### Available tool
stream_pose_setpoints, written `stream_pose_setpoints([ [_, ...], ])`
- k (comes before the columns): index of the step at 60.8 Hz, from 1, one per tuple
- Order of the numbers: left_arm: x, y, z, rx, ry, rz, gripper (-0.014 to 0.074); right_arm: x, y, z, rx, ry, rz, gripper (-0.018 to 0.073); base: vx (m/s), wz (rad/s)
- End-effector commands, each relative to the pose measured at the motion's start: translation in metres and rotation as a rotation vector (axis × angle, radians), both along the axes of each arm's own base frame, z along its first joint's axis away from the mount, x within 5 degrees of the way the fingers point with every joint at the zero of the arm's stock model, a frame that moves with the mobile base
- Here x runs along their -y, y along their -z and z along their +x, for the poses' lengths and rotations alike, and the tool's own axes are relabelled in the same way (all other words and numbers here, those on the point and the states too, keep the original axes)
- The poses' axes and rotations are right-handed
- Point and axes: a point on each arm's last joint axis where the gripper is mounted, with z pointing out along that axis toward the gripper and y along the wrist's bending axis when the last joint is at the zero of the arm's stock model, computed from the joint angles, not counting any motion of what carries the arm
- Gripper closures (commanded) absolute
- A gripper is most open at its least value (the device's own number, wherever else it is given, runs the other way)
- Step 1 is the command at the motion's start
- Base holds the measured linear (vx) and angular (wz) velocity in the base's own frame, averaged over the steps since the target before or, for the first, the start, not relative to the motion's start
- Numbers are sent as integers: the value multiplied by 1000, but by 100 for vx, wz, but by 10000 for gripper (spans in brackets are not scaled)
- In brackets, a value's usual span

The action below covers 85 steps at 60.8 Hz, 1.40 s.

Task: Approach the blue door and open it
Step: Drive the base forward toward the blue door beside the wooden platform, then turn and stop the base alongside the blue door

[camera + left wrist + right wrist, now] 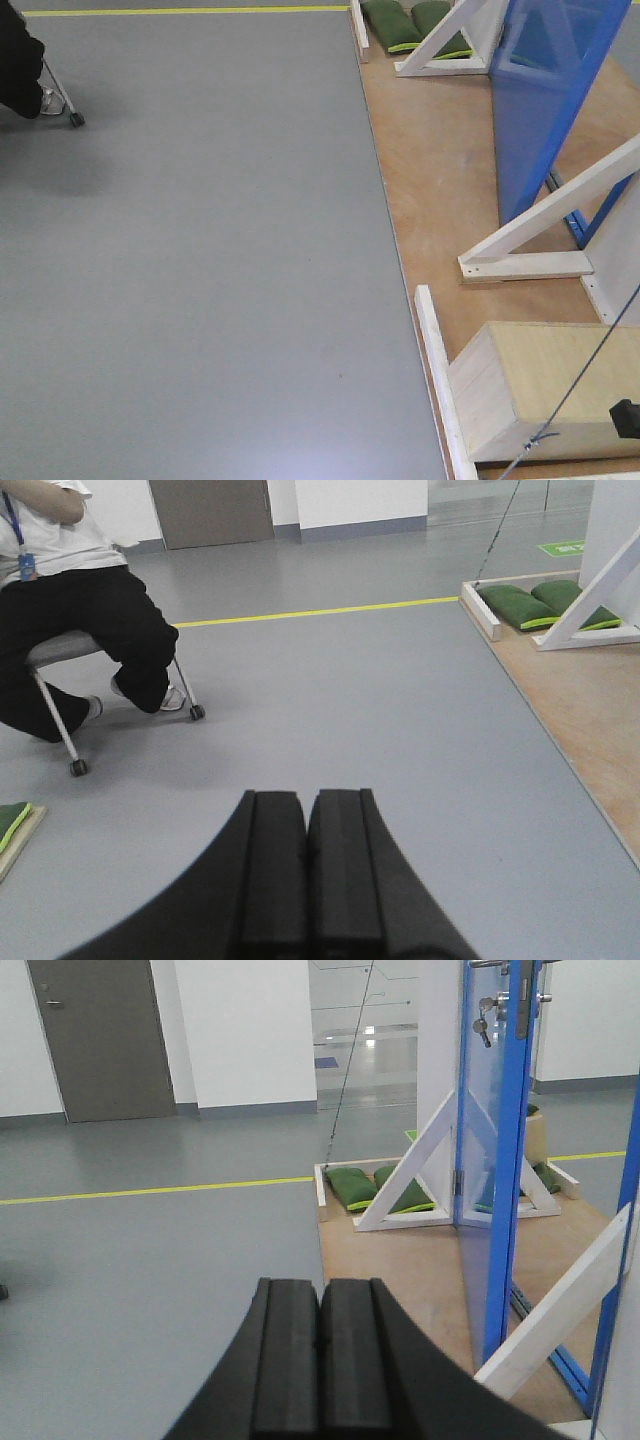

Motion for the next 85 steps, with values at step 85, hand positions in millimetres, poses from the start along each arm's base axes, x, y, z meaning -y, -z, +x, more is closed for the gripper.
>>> stream_pose_setpoints([
  [85, 0, -7, 0, 100, 0, -2, 526, -1, -2, -1, 85, -5, -8, 557, 39, 0],
])
